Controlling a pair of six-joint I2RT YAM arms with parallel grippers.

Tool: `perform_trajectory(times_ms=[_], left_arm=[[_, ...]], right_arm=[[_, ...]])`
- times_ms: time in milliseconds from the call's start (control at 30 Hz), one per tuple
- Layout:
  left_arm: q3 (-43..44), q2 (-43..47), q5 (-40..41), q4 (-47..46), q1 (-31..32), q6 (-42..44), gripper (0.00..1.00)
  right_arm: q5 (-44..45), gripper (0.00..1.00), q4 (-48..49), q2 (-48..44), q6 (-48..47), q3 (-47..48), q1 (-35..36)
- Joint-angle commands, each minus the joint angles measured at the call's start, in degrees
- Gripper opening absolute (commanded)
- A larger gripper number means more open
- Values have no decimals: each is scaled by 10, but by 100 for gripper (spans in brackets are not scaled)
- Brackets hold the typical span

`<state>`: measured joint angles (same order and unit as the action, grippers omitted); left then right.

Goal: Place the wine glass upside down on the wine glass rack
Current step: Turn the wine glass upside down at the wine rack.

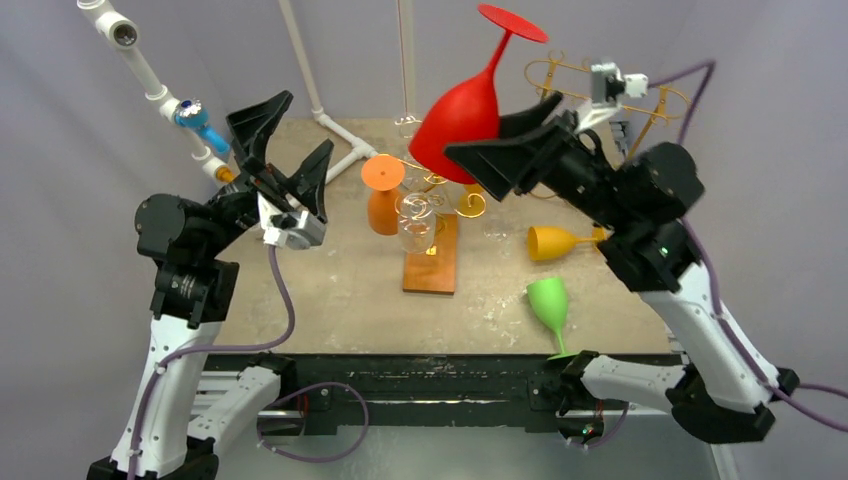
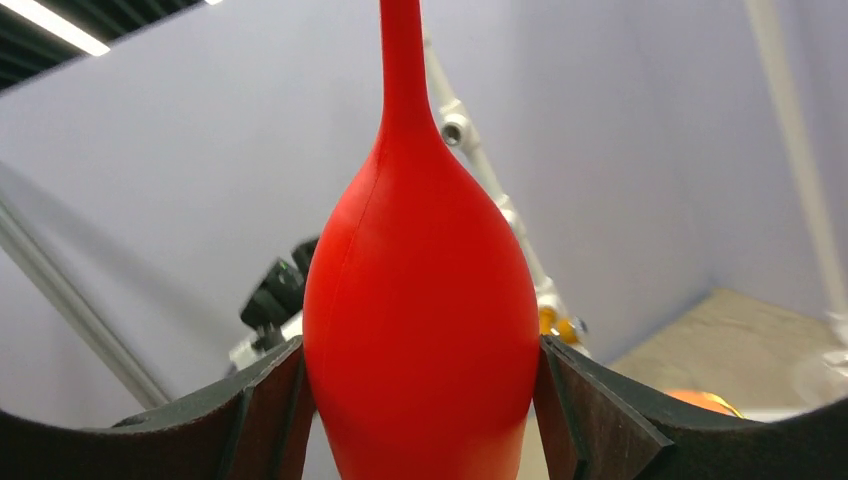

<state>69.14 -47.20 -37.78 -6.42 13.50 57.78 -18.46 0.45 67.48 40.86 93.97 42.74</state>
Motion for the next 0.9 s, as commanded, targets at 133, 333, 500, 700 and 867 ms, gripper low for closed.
perform_trajectory(times_ms=[133, 333, 500, 700, 867], left_arm=[[125, -68, 74, 223, -2, -172, 100], [172, -114, 109, 304, -2, -283, 100], [179, -121, 107, 307, -2, -299, 100], [181, -122, 111, 312, -2, -300, 100], [180, -124, 109, 315, -2, -302, 99]], right_arm=[[178, 66, -282, -144, -185, -115, -1], [259, 65, -326, -222, -198, -232, -1], [300, 64, -332, -251, -209, -295, -1], [313, 64, -331, -258, -222, -333, -1], [313, 64, -304, -259, -235, -363, -1]])
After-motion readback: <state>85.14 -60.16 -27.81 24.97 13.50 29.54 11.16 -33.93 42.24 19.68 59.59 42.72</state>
